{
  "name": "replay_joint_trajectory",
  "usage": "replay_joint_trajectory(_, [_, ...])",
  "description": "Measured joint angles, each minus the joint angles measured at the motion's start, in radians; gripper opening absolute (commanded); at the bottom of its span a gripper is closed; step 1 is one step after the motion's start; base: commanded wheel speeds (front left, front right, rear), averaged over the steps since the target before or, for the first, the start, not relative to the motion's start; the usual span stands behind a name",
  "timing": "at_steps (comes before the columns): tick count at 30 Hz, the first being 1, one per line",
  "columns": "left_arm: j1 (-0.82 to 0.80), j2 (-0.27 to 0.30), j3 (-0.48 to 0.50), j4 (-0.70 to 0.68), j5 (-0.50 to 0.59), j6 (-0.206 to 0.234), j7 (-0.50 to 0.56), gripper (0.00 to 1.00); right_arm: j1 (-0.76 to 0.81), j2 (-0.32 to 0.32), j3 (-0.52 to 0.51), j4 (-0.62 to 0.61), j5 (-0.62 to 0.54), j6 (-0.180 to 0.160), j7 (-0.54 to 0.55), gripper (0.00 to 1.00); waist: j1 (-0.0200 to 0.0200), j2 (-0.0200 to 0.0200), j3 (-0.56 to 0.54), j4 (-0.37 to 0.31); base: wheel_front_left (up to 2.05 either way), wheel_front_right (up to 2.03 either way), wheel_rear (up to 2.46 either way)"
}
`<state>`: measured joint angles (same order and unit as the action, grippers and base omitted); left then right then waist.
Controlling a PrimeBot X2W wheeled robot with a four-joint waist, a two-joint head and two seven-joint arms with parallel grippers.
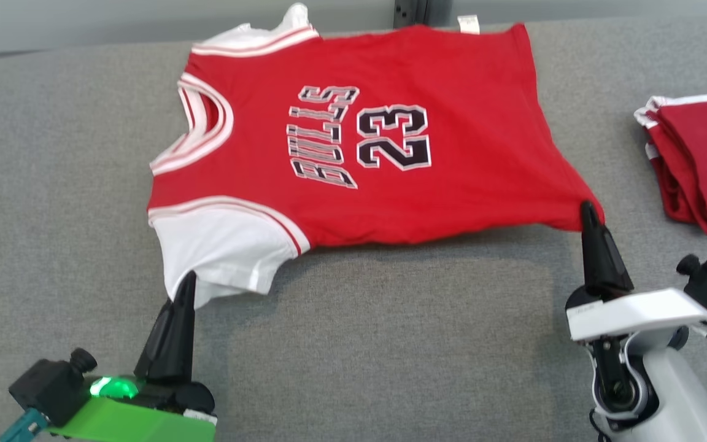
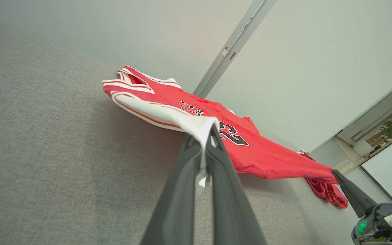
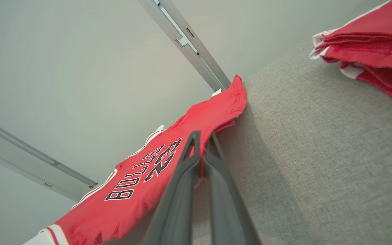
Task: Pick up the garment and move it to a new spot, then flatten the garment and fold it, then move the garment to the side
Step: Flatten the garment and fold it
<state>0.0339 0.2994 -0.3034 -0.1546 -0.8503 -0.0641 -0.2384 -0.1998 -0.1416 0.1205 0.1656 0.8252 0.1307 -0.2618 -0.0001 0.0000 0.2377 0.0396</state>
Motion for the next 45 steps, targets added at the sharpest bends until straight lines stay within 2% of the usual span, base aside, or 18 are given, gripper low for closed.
replay_joint_trajectory(13, [0.117,0.02,-0.015,-0.125,0.018,0.004,-0.005,0.0,0.203,0.01,-0.025,-0.161,-0.035,0.0,0.003,0.0,0.0,0.0,-0.13,-0.015,0.0,0.0,0.0])
replay_joint_trajectory(23, [0.203,0.06,-0.024,-0.233,0.017,0.028,0.034,0.0,0.351,0.033,-0.089,-0.293,-0.042,0.0,0.08,0.0,0.0,0.0,-0.175,-0.027,0.0,0.0,0.0])
replay_joint_trajectory(30, [0.236,0.067,-0.033,-0.155,-0.028,0.019,0.053,0.0,0.379,0.063,-0.089,-0.228,-0.034,0.0,0.129,0.0,0.0,0.0,-0.188,-0.031,0.0,0.0,0.0])
replay_joint_trajectory(34, [0.241,0.063,-0.048,-0.079,-0.039,0.003,0.053,0.0,0.379,0.069,-0.082,-0.146,-0.038,0.0,0.13,0.0,0.0,0.0,-0.191,-0.029,0.0,0.0,0.0])
replay_joint_trajectory(45, [0.2,0.052,-0.068,0.034,-0.064,-0.03,0.044,0.0,0.373,0.072,-0.073,-0.016,-0.023,0.0,0.115,0.0,0.0,0.0,-0.189,-0.025,0.0,0.0,0.0])
